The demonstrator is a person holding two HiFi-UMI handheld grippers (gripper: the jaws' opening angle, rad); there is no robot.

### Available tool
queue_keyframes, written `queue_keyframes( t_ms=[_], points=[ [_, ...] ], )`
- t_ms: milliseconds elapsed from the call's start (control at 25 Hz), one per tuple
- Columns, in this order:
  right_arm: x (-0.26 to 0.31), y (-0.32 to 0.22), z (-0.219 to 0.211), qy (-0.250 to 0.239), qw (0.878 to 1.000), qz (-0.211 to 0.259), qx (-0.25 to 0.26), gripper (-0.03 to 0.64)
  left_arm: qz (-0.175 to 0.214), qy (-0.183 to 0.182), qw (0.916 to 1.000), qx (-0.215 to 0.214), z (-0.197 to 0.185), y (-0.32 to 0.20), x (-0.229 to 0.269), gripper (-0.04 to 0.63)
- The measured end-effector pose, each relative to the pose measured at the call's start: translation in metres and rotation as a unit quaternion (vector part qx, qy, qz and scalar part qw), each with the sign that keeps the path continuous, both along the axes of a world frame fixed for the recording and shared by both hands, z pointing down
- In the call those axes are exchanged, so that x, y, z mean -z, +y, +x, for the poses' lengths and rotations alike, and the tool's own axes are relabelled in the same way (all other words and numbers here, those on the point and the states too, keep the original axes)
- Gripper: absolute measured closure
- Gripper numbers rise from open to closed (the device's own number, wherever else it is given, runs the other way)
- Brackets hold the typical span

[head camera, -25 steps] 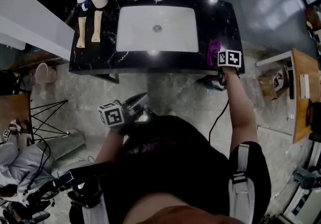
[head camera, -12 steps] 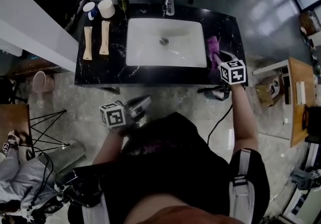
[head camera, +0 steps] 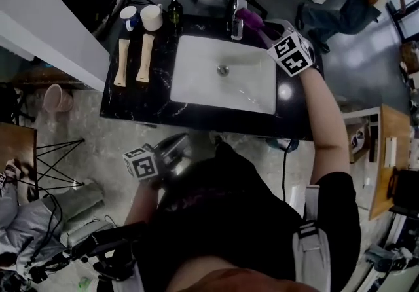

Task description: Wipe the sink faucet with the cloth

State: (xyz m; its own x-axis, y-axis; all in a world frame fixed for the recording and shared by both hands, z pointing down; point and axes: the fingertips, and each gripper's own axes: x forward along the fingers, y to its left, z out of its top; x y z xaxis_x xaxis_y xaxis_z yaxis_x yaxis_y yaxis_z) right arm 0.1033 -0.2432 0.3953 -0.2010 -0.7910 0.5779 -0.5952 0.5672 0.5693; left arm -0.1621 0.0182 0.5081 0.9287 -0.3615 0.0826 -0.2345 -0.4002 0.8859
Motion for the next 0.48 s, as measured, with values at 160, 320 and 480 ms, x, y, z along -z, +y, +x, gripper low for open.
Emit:
queue_keyframes(
  t_ms=[160,320,480],
  points=[
    [-0.004,-0.048,-0.012,0.015,0.997,-0.038,0.061,0.532,0.0,-0.005,0.9988,0.048,0.007,-0.024,0.003,0.595],
    [-0.024,-0.08,-0.016,0.031,0.991,-0.081,0.105,0.532,-0.009,-0.015,0.9972,0.073,0.017,-0.043,-0.001,0.595],
    [-0.039,-0.106,-0.014,0.025,0.985,-0.112,0.128,0.532,-0.021,-0.021,0.9947,0.098,0.025,-0.051,-0.009,0.595]
  ],
)
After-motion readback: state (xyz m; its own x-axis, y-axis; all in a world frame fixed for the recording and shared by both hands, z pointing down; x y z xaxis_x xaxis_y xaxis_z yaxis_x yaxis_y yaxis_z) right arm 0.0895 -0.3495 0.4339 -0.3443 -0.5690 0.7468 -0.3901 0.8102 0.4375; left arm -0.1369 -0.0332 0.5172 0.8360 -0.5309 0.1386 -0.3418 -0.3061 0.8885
